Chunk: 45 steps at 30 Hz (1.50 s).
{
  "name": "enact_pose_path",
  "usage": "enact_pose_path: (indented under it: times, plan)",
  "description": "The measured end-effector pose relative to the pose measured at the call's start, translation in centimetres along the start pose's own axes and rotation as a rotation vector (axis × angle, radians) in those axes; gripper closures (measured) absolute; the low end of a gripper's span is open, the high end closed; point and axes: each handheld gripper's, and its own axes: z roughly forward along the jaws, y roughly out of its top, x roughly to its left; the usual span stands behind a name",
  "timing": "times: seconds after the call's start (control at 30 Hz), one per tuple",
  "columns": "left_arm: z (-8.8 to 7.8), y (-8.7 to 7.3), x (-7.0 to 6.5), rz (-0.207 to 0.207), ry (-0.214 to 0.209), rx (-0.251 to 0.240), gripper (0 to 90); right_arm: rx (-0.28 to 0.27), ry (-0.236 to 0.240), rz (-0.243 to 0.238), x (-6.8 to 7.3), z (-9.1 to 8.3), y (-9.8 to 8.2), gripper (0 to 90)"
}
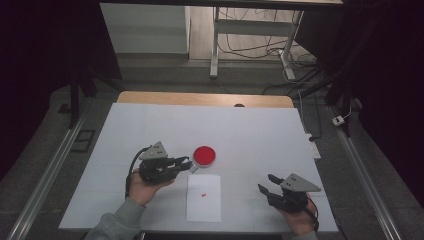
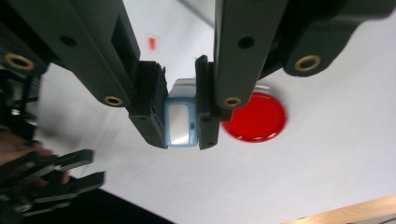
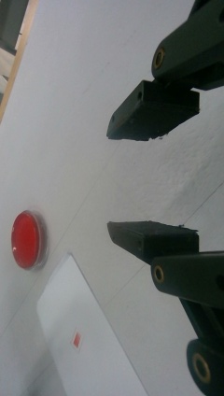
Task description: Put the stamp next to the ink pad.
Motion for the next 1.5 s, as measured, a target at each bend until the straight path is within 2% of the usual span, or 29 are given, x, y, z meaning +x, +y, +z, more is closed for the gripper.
enact_pose_path:
  times: [0.2, 0.5, 0.73, 1.1, 1.5]
  plan:
    - [0.2, -0.3, 1.3, -0.036, 0.042, 0.021, 75.9, 0.006, -0.014, 0.022, -0.7, -0.2, -0.3, 47.1]
    - [1.6, -0.9, 2.7, -0.027, 0.149, 0.095, 75.8, 0.024, -0.003, 0.023, -0.7, 0.3, -0.4, 46.8]
    - [2.8, -1.6, 3.9, -0.039, 0.195, 0.147, 75.8, 0.033, 0.000, 0.025, -0.7, 0.5, -0.4, 46.7]
    - [4.5, -1.9, 4.2, -0.012, 0.227, 0.244, 75.4, 0.048, 0.011, 0.024, -0.7, 0.6, -0.4, 46.6]
    - [5.0, -1.9, 4.2, -0.005, 0.220, 0.232, 72.5, 0.049, 0.012, 0.025, -0.6, 0.7, -0.4, 46.7]
